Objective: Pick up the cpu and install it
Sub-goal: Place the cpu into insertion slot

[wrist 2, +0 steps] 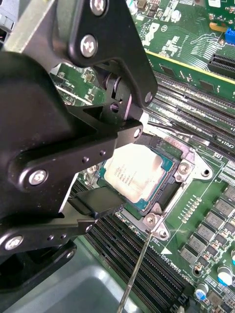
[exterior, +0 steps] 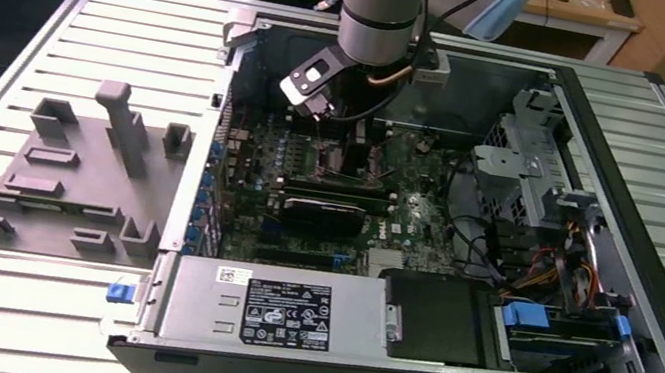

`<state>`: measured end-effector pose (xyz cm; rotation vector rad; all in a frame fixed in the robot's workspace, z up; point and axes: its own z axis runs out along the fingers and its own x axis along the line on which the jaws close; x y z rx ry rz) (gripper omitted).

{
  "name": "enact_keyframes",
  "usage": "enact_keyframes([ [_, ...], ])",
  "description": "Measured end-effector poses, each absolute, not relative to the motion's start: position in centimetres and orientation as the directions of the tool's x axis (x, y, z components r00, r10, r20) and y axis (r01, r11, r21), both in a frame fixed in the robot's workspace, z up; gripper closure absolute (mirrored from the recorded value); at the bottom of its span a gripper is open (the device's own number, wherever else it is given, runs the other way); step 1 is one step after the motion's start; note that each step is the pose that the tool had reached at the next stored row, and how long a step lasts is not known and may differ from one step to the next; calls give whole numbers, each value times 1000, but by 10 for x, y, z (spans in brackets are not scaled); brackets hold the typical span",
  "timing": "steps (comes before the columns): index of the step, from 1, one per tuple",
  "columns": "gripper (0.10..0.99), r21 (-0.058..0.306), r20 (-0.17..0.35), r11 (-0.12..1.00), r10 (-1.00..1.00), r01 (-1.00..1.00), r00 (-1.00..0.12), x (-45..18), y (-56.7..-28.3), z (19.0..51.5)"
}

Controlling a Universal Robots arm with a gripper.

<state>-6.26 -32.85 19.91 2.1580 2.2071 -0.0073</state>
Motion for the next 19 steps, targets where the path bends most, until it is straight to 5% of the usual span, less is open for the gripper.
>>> enact_keyframes([
  [4,553,35,-43,23,999,999,-22,-63,-328,199],
  [13,961,35,-42,23,999,999,-21,-63,-328,199],
  [19,980,35,-42,23,999,999,-21,-63,-328,199],
])
